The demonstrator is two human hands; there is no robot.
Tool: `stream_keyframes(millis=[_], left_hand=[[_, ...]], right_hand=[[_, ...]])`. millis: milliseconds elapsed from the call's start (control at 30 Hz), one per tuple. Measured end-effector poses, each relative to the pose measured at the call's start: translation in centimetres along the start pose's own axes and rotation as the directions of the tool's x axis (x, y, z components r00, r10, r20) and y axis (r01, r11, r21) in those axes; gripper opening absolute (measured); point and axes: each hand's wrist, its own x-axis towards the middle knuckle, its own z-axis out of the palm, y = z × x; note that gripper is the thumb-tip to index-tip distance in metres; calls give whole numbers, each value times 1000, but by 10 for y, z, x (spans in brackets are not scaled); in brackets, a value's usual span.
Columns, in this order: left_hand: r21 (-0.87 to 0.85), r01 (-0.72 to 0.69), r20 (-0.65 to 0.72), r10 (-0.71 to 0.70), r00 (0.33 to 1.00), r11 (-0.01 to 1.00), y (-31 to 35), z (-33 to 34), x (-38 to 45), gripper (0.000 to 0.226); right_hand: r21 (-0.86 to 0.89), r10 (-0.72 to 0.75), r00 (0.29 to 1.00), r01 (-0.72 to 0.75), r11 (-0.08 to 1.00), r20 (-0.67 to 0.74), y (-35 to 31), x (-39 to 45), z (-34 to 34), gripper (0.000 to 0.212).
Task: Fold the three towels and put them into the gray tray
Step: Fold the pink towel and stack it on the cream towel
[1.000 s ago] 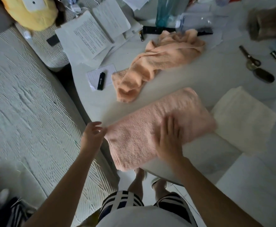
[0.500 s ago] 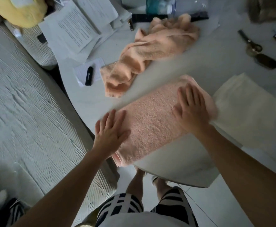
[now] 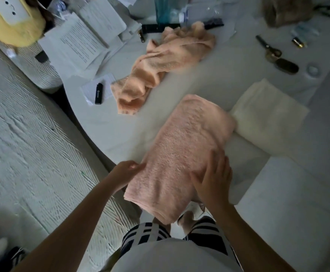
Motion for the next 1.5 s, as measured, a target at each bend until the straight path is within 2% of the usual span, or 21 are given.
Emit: stream_keyframes(millis=[100, 167, 200, 267, 333, 400, 467, 533, 567, 633, 700, 767, 833, 933, 1000, 1067, 1167, 1267, 1367, 1433, 1500], left_hand=[[-99, 60, 100, -51, 994, 993, -3, 25, -23, 33], [-270, 116, 114, -88, 990, 956, -2, 42, -38, 30], [-415, 146, 118, -106, 987, 898, -2, 53, -48, 32], [-686, 174, 120, -126, 985, 706, 1, 75, -71, 35], [-798, 186, 143, -120, 982, 573, 2, 95, -89, 39], [-853, 212, 192, -92, 977, 476, 1, 111, -106, 43], [-896, 248, 243, -59, 968, 369, 2, 124, -121, 45], [-917, 266, 274, -14, 962, 296, 4, 135, -136, 42], [-925, 248, 261, 8, 965, 289, 3, 139, -142, 40], [-923, 173, 196, 34, 980, 343, 4, 143, -151, 39], [-922, 81, 99, 30, 995, 379, 3, 142, -154, 45], [-938, 21, 29, 18, 999, 347, 2, 137, -157, 49], [-952, 5, 13, 25, 1000, 306, 5, 131, -159, 36], [-945, 36, 84, 134, 987, 326, 15, 119, -164, 25], [-915, 28, 105, 172, 979, 402, 18, 113, -162, 32], [-838, -24, 89, 181, 979, 545, 14, 109, -159, 40], [-486, -267, 57, 335, 940, 832, 5, 103, -155, 51], [-260, -383, 65, 411, 909, 887, 1, 101, -145, 47], [-80, -377, -183, 358, 916, 923, 10, 96, -123, 27], [-112, -383, -252, 347, 903, 917, 24, 84, -103, 29], [-167, -406, -257, 358, 898, 899, 44, 72, -78, 17]], right_hand=[[76, 98, 993, -103, 992, 66, 15, -25, 4, 100], [116, 105, 986, -120, 986, 127, 22, -40, 6, 99], [133, 94, 985, -114, 985, 147, 26, -48, 6, 97], [181, 58, 987, -86, 980, 151, 36, -61, 5, 89], [291, 77, 986, -117, 950, 146, 47, -71, 2, 71], [487, 106, 981, -172, 856, 161, 60, -81, -2, 44], [621, 106, 949, -277, 733, 298, 74, -91, -6, 30], [711, 60, 885, -409, 572, 461, 89, -99, -7, 49], [727, 19, 867, -430, 535, 498, 96, -103, -7, 63], [732, -75, 883, -334, 594, 464, 106, -109, -11, 82], [728, -170, 908, -185, 660, 384, 114, -114, -15, 84], [728, -278, 914, -28, 685, 296, 116, -123, -22, 80], [677, -401, 886, 148, 721, 233, 110, -131, -27, 77], [620, -409, 905, 257, 741, 114, 100, -129, -34, 56], [689, -322, 947, 218, 691, 23, 91, -123, -46, 44], [792, -254, 967, 172, 586, -23, 88, -115, -52, 45], [820, -220, 974, 87, 566, 48, 86, -102, -59, 41], [736, -188, 972, 22, 677, 144, 84, -85, -60, 35], [753, -191, 971, 18, 658, 143, 73, -63, -64, 23], [793, -154, 979, -14, 610, 136, 56, -40, -67, 13], [807, -65, 991, -56, 588, 116, 38, -14, -68, 18]])
